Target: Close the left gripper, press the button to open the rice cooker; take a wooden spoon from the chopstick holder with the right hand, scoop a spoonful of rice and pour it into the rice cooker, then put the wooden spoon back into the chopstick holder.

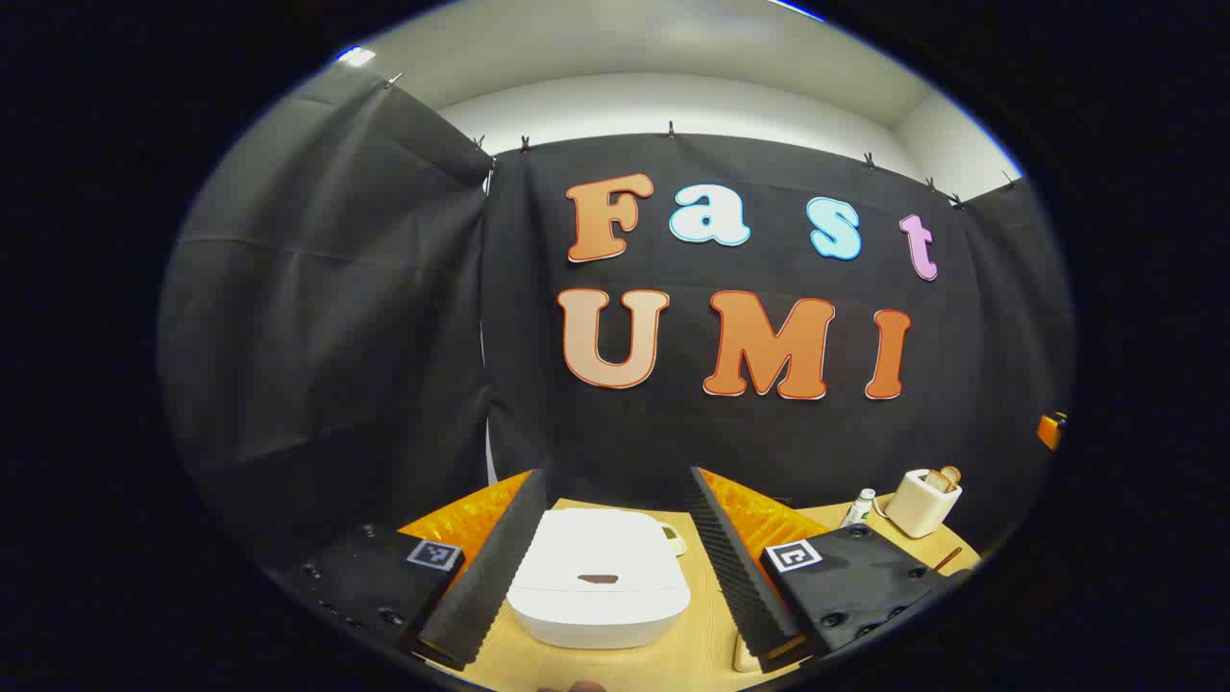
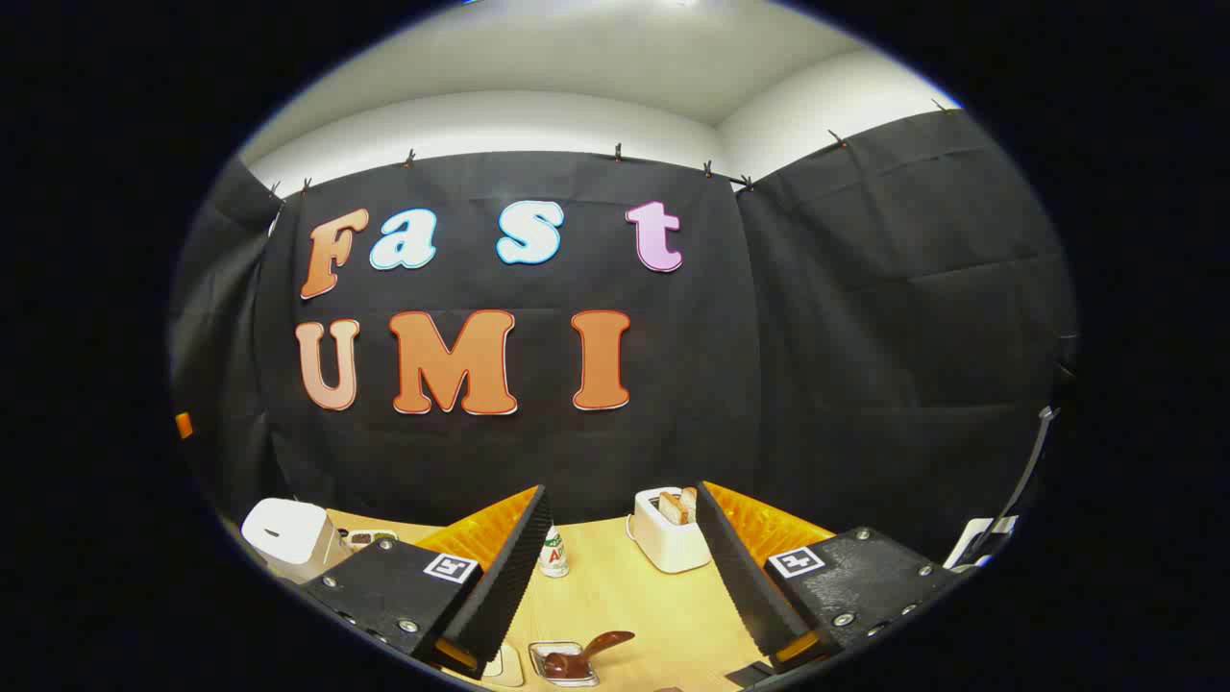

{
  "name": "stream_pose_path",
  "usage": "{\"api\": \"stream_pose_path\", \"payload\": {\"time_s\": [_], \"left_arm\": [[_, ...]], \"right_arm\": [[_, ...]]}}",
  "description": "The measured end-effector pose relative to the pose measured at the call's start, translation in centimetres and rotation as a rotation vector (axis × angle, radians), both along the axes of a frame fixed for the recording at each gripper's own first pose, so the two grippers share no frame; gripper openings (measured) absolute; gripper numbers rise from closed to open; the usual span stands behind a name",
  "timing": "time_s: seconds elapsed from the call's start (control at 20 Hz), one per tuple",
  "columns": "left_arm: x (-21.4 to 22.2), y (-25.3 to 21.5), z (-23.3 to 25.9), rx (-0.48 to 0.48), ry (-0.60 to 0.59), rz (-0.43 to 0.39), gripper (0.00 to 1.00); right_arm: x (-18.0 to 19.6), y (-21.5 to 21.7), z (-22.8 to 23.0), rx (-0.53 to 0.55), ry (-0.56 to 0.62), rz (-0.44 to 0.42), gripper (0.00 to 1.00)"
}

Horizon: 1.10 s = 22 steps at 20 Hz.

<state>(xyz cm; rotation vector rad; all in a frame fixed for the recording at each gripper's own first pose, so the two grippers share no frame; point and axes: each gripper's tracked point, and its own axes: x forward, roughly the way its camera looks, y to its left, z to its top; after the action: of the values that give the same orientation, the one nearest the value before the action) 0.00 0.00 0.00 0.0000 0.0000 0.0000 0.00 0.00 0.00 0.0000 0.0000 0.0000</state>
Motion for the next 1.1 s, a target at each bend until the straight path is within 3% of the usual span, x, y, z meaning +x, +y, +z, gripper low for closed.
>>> {"api": "stream_pose_path", "payload": {"time_s": [0.15,0.2,1.1], "left_arm": [[-0.2,0.4,-0.4,0.0,0.012,0.005,0.99],[-0.2,0.5,-0.6,0.0,0.015,0.001,1.0],[-2.3,1.6,1.8,0.036,-0.026,0.015,0.99]], "right_arm": [[-0.5,0.2,0.1,-0.017,0.008,0.006,1.0],[-0.6,0.3,0.0,-0.02,0.012,0.01,0.94],[-2.5,-0.1,1.9,-0.076,-0.009,0.031,0.94]]}}
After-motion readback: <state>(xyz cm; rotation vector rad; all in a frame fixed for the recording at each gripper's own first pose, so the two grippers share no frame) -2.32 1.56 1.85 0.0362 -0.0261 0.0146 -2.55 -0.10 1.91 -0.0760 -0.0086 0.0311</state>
